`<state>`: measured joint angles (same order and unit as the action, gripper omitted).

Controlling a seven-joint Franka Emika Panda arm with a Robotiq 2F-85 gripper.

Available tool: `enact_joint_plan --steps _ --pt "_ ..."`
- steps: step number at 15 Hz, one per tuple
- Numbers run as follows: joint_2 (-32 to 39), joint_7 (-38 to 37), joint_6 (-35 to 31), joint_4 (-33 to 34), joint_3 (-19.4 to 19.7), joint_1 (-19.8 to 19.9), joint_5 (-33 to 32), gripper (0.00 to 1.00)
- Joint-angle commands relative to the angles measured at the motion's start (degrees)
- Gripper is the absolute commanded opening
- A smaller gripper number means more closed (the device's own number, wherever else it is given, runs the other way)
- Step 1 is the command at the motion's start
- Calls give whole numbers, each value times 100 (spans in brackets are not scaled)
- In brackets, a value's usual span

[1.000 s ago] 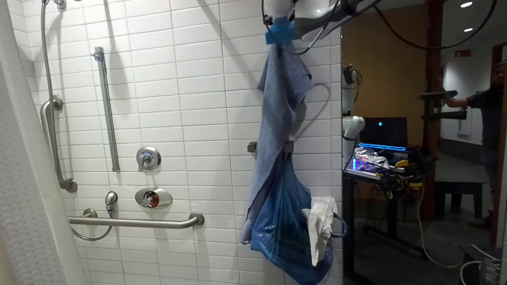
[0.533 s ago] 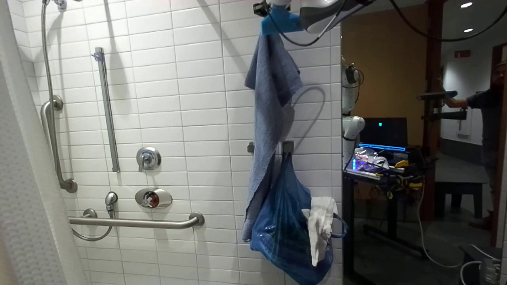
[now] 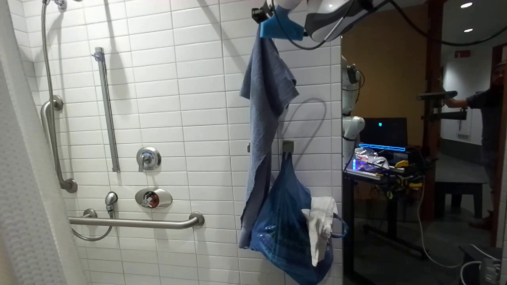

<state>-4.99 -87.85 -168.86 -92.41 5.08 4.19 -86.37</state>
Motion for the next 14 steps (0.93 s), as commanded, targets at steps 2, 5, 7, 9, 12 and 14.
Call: enact_joint_plan --steps 2,5,7,9,12,14 --pt "-11 393 -358 -310 186 49 768 0" --pt "104 836 -472 -403 197 -14 1219 0" --pt "200 1241 -489 -412 157 -80 1520 0" --pt "295 1699 -439 -375 119 -157 1889 0" --pt "552 2349 -277 -165 78 -202 2441 0" --pt "678 2740 -179 -68 81 -189 2823 0"
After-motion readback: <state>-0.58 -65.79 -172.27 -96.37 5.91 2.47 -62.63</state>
